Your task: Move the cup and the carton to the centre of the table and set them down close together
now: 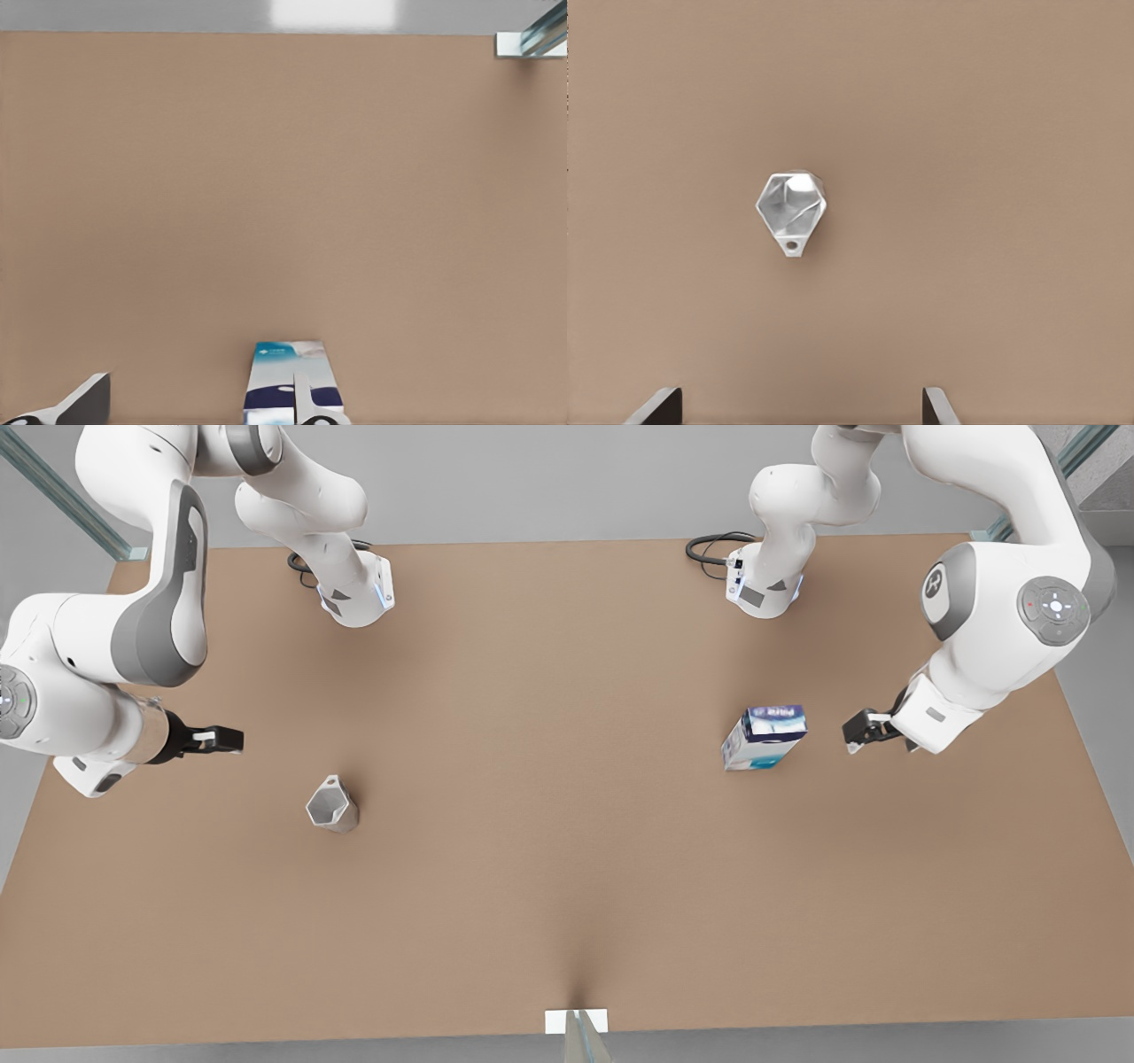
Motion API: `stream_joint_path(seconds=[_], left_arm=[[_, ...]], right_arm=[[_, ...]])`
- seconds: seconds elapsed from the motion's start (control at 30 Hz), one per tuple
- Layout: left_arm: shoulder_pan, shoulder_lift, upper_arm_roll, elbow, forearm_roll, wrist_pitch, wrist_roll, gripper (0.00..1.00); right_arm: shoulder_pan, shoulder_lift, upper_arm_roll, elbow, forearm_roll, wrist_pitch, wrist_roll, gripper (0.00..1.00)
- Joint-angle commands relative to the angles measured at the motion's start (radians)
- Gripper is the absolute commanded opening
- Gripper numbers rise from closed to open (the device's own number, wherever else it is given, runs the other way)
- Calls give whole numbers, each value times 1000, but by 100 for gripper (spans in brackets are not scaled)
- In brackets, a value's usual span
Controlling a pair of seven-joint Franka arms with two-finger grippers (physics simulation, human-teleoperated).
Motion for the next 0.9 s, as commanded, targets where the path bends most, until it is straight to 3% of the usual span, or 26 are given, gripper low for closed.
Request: stream_joint_path(seconds=[0.0, 0.07, 0.2, 0.33, 0.5, 0.87], left_arm=[[-2, 0, 1, 0, 4, 0, 1, 100], [-2, 0, 3, -1, 2, -2, -1, 100], [-2, 0, 4, -14, -7, -39, -1, 100], [-2, 1, 4, -14, -7, -48, -5, 100], [-2, 3, 4, -14, -9, -82, -4, 100], [-2, 5, 3, -20, -22, -82, -2, 100]], right_arm=[[-1, 1, 0, -1, 0, 0, 1, 100], [1, 1, 2, -6, 20, 6, 1, 100], [54, 86, 5, -80, 80, 207, 18, 100], [157, 81, 6, -219, 91, 386, 110, 100], [168, 84, -1, -440, 110, 664, 113, 100], [162, 130, -7, -543, 109, 772, 156, 100]])
